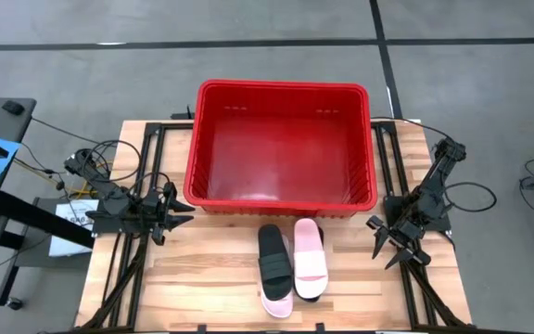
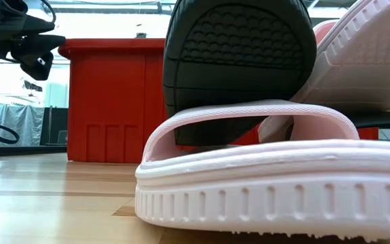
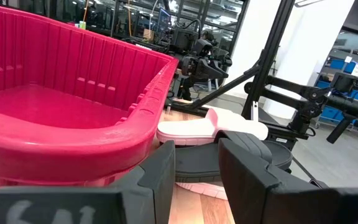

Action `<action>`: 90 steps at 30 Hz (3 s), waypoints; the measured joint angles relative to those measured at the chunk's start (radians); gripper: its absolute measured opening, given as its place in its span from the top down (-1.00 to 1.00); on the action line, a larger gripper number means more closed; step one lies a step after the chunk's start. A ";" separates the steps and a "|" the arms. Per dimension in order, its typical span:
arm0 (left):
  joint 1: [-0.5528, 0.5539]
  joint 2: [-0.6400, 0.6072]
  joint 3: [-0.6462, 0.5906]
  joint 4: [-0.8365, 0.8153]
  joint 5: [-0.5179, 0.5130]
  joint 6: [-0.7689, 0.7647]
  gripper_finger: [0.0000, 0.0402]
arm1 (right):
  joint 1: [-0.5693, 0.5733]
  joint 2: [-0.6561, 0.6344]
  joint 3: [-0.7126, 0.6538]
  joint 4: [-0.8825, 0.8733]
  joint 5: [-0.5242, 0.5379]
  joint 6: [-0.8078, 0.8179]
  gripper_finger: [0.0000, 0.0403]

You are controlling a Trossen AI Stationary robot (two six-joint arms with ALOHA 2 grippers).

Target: Pick and place slides into bin

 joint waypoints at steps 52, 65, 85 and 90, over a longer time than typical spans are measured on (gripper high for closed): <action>-0.031 0.208 0.322 0.617 0.289 0.007 0.43 | 0.000 0.000 0.000 0.000 0.000 0.000 0.09; -0.030 0.730 0.986 -0.358 0.150 0.219 0.43 | 0.000 0.000 0.000 0.000 0.000 0.000 0.09; -0.030 1.221 1.110 -0.344 -0.016 0.209 0.43 | 0.000 0.000 0.000 0.000 0.000 0.000 0.09; -0.014 1.317 1.110 -0.232 -0.029 0.226 0.43 | 0.000 0.000 0.000 0.000 0.000 0.000 0.09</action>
